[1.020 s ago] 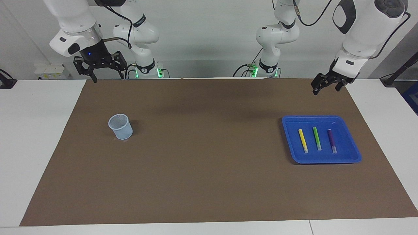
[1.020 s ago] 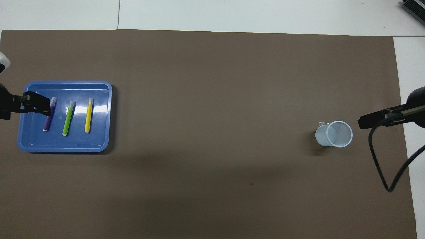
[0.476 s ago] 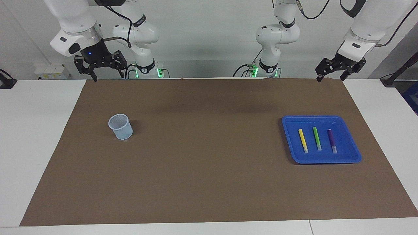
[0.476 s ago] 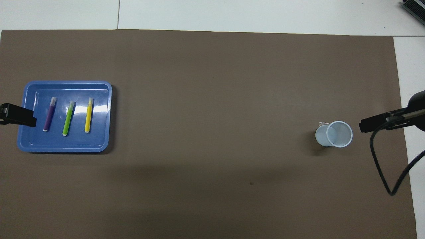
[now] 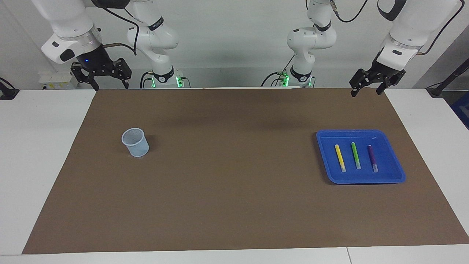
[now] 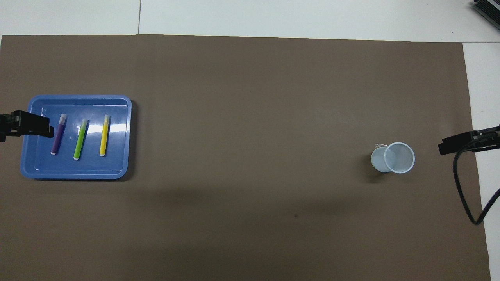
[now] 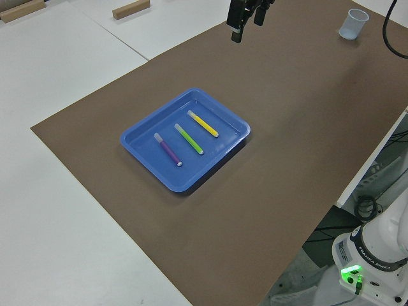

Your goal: Right arm passes pens to left for tray arrangement

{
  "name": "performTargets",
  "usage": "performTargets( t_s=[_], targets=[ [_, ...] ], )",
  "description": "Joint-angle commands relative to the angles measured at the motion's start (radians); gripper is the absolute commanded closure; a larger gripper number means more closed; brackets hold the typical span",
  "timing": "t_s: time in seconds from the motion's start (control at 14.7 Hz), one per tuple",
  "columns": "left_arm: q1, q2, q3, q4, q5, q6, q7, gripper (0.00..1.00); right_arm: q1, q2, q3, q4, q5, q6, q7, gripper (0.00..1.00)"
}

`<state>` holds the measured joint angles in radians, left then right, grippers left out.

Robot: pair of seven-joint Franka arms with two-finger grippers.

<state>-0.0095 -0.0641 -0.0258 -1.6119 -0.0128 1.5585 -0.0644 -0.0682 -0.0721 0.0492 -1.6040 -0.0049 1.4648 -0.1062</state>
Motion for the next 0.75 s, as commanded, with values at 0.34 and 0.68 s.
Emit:
performTargets(
  t_s=[0.34, 0.68],
  targets=[
    [-0.004, -0.014, 0.007, -0.008, -0.013, 0.037, -0.012, 0.0, -0.004, -0.029, -0.008, -0.039, 0.002, 0.022, 0.011, 0.0],
    [0.0, -0.014, 0.007, -0.006, -0.012, 0.037, -0.006, 0.0, -0.005, -0.031, -0.015, -0.047, 0.003, 0.057, 0.011, 0.0]
  ],
)
